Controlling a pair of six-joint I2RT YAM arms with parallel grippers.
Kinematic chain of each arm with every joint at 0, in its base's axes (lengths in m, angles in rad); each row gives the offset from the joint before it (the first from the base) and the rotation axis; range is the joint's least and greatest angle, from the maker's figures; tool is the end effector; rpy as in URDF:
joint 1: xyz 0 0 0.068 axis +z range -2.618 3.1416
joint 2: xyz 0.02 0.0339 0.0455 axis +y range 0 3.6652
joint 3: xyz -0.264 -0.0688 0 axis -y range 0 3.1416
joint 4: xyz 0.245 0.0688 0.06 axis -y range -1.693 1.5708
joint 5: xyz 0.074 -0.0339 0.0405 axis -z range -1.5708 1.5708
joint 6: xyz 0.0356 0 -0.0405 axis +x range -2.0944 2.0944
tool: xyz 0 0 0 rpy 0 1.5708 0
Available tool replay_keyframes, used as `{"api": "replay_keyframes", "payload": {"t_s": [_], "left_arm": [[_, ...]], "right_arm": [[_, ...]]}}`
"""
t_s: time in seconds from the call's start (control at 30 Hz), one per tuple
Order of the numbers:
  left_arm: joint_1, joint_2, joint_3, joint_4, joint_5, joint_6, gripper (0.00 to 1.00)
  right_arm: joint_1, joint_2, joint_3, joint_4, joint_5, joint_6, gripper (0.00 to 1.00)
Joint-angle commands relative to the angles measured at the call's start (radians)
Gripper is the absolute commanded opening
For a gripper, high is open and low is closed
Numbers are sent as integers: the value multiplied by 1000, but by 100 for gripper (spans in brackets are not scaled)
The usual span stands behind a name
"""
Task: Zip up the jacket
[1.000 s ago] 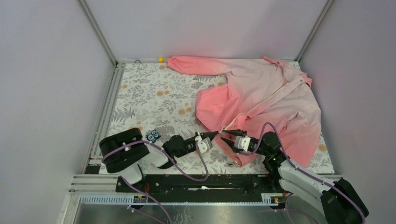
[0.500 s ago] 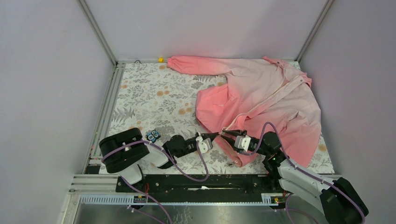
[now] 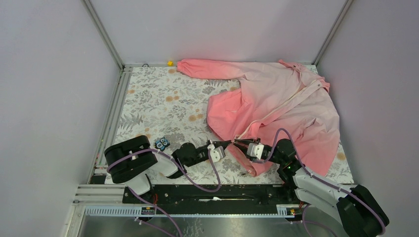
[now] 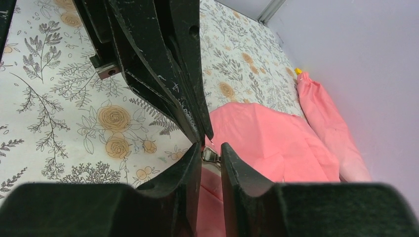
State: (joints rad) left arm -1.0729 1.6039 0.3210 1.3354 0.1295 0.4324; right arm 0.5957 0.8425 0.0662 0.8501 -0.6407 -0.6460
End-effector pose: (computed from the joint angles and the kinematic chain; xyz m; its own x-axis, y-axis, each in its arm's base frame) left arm 0.1225 -0.2350 0.1652 0.4137 0.1091 -0.9039 0.8365 0.3464 0.4246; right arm 0.1233 0.1093 0.1892 0.6166 -0.1651 -0.7698 -0.7165 0.2877 -0.6356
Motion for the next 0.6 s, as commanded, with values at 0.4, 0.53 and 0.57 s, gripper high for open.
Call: {"api": "replay_keyframes", "payload": {"t_s": [0.4,0.53,0.57], "left_arm": [[-1,-36,27,57,43,-8,0],[-2,-39,29,50,40,-5,0],[-2,-41,29,50,39,-4,0]], "right_arm": [[3,0,65,8,54,216,0],[4,-2,77,7,127,384,0],[4,-6,78,7,165,437,0]]}}
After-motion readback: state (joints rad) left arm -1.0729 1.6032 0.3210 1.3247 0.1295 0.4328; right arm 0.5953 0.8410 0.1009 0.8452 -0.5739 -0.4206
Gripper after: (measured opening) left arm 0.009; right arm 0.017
